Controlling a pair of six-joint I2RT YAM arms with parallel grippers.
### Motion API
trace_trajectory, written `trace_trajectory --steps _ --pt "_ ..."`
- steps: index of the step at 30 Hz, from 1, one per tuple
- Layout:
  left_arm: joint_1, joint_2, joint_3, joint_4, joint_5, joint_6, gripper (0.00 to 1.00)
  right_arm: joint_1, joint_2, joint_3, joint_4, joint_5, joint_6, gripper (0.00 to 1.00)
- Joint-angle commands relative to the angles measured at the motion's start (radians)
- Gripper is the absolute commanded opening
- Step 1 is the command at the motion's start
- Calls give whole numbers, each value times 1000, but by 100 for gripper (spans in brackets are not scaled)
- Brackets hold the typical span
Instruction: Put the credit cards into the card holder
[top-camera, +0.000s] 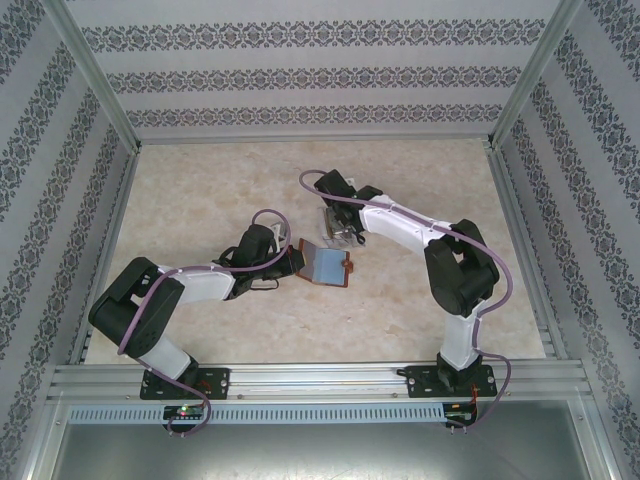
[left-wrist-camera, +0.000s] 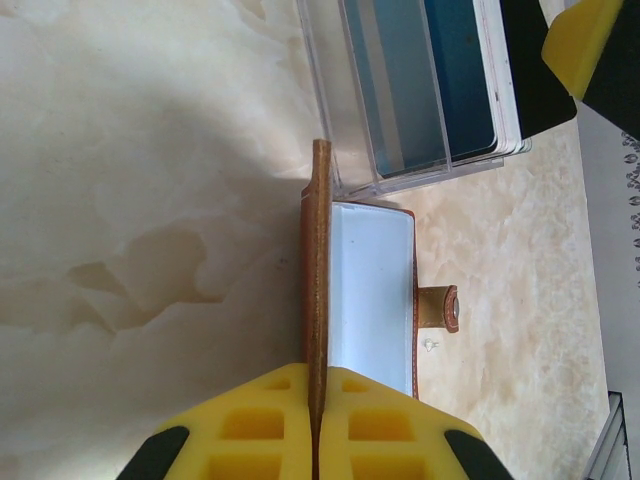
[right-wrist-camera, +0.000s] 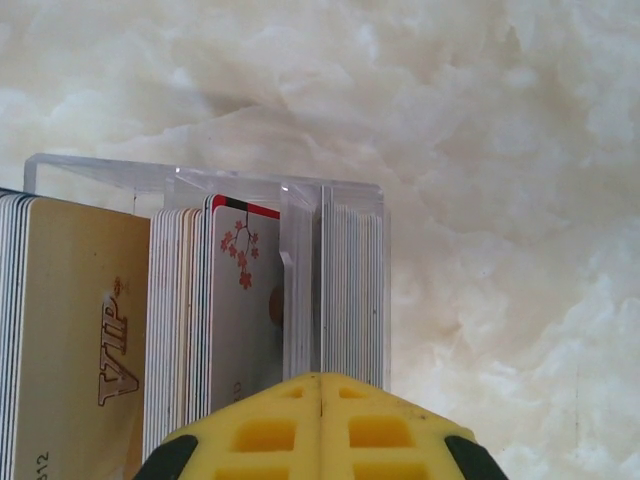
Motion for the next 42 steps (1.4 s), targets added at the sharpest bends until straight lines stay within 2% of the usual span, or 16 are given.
trace_trajectory --steps 1,7,12,19,24,26,29,34,37,40,42 --pt "0 4 4 -2 8 7 0 0 5 28 -21 -38 -5 0" --pt "-1 10 0 14 17 -3 0 -1 -112 -23 20 -111 6 0" --pt "-4 3 -12 30 14 -22 0 -5 -288 -138 52 -154 19 0" --pt "-88 49 -21 132 11 -76 1 -21 -555 -423 154 -397 82 0" --pt "-165 91 -17 173 -30 -119 3 -42 -776 -676 254 -560 199 0" --pt "-188 116 -40 242 -38 -171 3 -50 -844 -767 285 -610 241 0" --pt "-219 139 -57 300 -65 -212 10 -66 -929 -886 318 -667 316 0" --pt "-231 150 -28 232 -84 -186 25 -110 -998 -1050 432 -751 394 0" --pt "-231 131 -10 159 -111 -151 29 -144 -1009 -1091 465 -774 414 0" --pt "-229 105 4 104 -133 -119 48 -191 -1000 -1094 497 -817 421 0" --pt "-224 81 6 79 -150 -90 52 -218 -973 -1095 511 -861 417 0"
